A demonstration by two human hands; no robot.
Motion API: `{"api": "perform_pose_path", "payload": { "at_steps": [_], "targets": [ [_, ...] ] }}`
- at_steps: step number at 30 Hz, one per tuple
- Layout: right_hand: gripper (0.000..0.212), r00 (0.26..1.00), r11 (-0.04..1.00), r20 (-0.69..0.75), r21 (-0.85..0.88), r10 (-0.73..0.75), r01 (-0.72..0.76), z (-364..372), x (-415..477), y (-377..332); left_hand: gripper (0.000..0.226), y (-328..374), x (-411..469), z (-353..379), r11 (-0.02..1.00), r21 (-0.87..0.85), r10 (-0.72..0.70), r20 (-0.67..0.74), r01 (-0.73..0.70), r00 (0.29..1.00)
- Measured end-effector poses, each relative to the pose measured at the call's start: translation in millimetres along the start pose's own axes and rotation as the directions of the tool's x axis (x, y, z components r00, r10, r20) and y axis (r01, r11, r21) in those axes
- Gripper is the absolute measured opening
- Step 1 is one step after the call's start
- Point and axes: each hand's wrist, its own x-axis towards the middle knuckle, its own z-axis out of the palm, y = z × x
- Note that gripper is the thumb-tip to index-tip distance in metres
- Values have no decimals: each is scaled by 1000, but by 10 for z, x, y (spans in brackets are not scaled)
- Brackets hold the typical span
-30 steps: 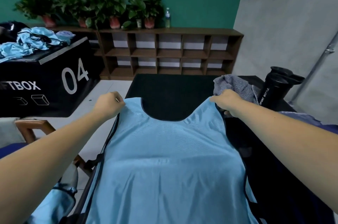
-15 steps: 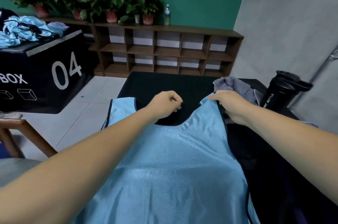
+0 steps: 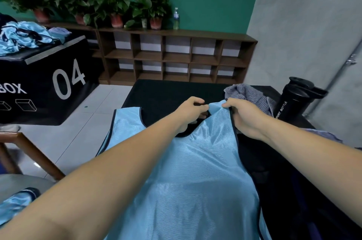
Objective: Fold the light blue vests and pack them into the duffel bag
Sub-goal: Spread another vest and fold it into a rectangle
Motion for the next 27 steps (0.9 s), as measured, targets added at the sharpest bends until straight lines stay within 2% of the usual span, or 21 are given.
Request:
{"api": "perform_pose_path", "payload": {
  "at_steps": [3,6,8,9,13,17,18,21,23,25,27],
  "targets": [
    [43,1000,1000,3,-13,15,-15,-20,-12,-8,28,16,47,3,997,-78,22,-38,-25,999],
    [42,999,999,-34,21,33,-32,-29,-10,7,27,29,75,-22,992,-121,25,-72,-33,997],
    [37,998,999,-54,48,24,-22,-33,-3,12,17,56,70,-19,995,-96,-5,-73,-2,997],
    [37,998,998,-55,54,20,-17,-44,2,15,13,82,48,-10,997,-78,-32,-57,28,998],
    [52,998,998,-50,54,28,-25,-59,13,17,29,140,29,23,994,-21,-107,47,108,993],
    [63,996,998,-78,60,31,-26,-12,-13,-12,22,103,106,12,986,-159,-47,38,52,998],
    [57,995,998,-91,63,34,-28,-5,-12,-13,27,99,138,0,978,-203,-36,13,38,999],
    [17,985,999,-170,45,17,-9,1,1,-10,38,113,194,-35,950,-313,-36,-28,25,999],
    [8,972,1000,-234,15,10,-7,-13,47,11,46,116,222,-50,934,-355,-41,-21,31,999],
    [23,960,997,-281,-78,-6,-16,-8,86,30,57,95,259,-49,937,-348,-40,-7,35,999],
    [28,941,958,-327,-285,-81,-16,-8,127,58,67,41,308,-34,956,-292,-34,-17,27,999]
  ]
}}
